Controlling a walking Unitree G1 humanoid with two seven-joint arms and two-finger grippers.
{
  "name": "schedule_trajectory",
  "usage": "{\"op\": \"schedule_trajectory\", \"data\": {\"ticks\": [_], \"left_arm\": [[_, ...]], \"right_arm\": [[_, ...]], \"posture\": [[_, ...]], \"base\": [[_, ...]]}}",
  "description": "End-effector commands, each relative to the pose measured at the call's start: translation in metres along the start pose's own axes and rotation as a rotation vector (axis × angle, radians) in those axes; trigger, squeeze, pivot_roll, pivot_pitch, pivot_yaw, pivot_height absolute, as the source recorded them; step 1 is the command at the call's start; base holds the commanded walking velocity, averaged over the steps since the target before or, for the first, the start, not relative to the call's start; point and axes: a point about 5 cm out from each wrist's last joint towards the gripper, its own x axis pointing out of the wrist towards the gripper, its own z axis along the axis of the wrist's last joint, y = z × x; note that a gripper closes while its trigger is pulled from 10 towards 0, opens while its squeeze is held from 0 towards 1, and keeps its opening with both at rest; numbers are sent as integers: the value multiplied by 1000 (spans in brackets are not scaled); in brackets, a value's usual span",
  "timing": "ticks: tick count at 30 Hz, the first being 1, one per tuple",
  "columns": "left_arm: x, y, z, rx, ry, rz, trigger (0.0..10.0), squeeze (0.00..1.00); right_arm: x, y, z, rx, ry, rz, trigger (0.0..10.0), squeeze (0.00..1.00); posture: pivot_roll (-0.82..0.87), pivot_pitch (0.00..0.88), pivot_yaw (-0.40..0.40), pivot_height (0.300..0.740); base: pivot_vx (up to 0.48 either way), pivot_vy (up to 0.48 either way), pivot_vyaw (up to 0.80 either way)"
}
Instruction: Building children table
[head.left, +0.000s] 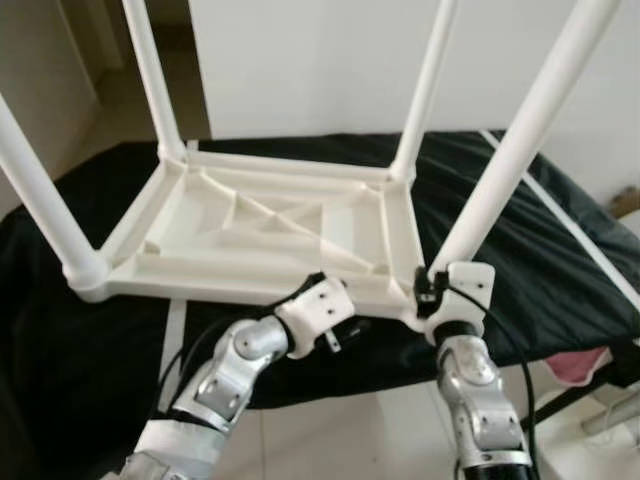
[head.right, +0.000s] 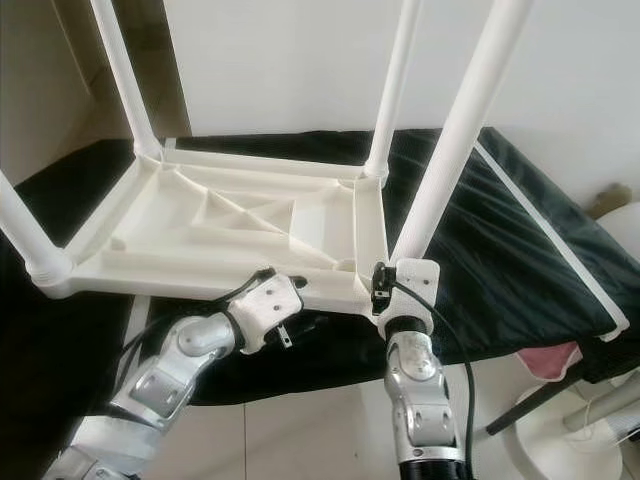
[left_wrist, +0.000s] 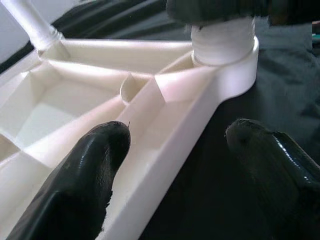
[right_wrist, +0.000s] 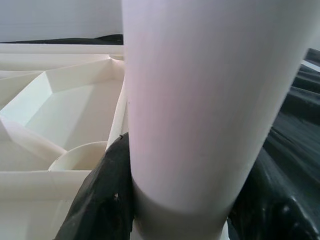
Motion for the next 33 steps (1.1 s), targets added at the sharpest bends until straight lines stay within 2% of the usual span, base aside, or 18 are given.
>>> {"op": "schedule_trajectory", "data": {"ticks": [1,4,6,20,21,22,23,29,33], "left_arm": [[1,8,-2,12,9,159,10000,0],[1,8,-1,15,6,155,10000,0],[0,9,-2,15,2,151,10000,0],[-2,11,2,-23,-38,145,10000,0],[-2,10,2,-24,-38,144,10000,0],[-2,10,2,-24,-38,144,10000,0],[-2,10,2,-24,-39,142,10000,0],[-3,7,3,-31,-45,131,10000,0],[-6,3,4,-77,-73,85,10000,0]], "right_arm": [[-4,-8,-23,-10,115,-54,10000,0],[-5,-8,-21,-15,100,-44,10000,0],[-5,-15,-14,-46,55,-15,10000,0],[1,-34,-1,-100,-10,63,10000,0],[2,-37,0,-106,-16,77,10000,435],[2,-37,0,-106,-16,77,10000,435],[3,-38,1,-105,-20,91,10000,1000],[4,-42,8,-87,-56,205,10000,1000],[4,-48,14,-90,-77,263,10000,1000]], "posture": [[-31,21,-45,740],[-33,22,-44,740],[-36,21,-45,740],[-29,14,-56,740],[-28,13,-56,740],[-28,13,-56,740],[-28,13,-56,740],[-28,13,-57,740],[-29,15,-56,740]], "base": [[0,0,0],[0,0,0],[0,0,0],[0,0,0],[0,0,0],[0,0,0],[0,0,0],[0,0,0],[0,0,0]]}}
